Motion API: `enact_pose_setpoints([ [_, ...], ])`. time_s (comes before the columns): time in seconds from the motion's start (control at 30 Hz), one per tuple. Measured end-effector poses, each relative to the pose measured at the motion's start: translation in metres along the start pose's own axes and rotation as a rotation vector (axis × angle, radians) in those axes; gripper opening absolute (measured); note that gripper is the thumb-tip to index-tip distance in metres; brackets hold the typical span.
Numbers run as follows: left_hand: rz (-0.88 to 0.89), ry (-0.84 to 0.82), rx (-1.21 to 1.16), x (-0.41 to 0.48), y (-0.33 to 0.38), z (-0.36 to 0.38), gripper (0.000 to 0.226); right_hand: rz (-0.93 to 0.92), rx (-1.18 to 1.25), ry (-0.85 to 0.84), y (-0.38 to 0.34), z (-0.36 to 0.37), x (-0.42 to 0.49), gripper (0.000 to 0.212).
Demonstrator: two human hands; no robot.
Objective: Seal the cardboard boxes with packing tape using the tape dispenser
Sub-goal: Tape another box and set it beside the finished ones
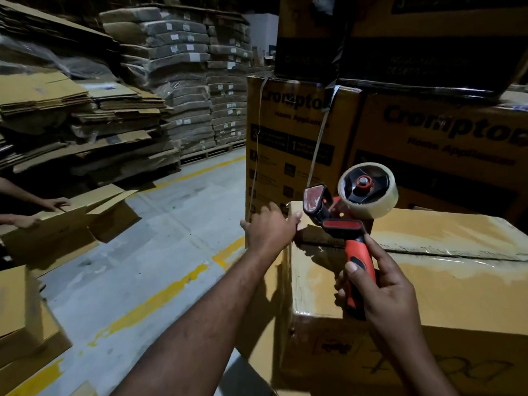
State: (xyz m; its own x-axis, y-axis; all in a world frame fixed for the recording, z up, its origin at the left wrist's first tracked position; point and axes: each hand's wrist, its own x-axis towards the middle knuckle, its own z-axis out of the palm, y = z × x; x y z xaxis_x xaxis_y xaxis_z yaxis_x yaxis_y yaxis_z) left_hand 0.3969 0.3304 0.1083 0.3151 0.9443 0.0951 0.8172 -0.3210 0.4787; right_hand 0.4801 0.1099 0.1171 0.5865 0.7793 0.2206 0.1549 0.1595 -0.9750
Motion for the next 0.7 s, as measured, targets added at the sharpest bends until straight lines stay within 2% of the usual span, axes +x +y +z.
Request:
enact_pose_setpoints([
  [0.03, 0.02, 0.09, -0.031, 0.002, 0.001, 0.001, 0.067, 0.015, 0.017, 0.005, -0.001, 0.0, -0.001, 0.063],
  [0.07, 0.054, 0.094, -0.124, 0.002, 0.004, 0.001, 0.065, 0.023, 0.029, 0.013, -0.002, -0.001, -0.002, 0.063],
  [0.2, 0.103, -0.023, -0.427, 0.006, 0.009, 0.018, 0.053, 0.039, 0.054, 0.05, -0.004, -0.004, -0.005, 0.064],
  [0.37, 0.062, -0.1, -0.448, 0.023, -0.002, 0.035, 0.054, 0.072, 0.071, 0.069, -0.004, 0.0, -0.001, 0.062],
  [0.5, -0.079, -0.019, -0.703, 0.037, -0.019, 0.049, 0.04, 0.094, 0.081, 0.068, -0.005, 0.002, 0.0, 0.064],
  [0.6, -0.038, -0.031, -0.754, 0.049, -0.027, 0.054, 0.05, 0.11, 0.096, 0.069, -0.006, 0.002, -0.002, 0.066],
  [0.7, 0.001, 0.034, -0.786, 0.062, -0.025, 0.053, 0.048, 0.126, 0.127, 0.083, -0.008, 0.003, -0.001, 0.069],
])
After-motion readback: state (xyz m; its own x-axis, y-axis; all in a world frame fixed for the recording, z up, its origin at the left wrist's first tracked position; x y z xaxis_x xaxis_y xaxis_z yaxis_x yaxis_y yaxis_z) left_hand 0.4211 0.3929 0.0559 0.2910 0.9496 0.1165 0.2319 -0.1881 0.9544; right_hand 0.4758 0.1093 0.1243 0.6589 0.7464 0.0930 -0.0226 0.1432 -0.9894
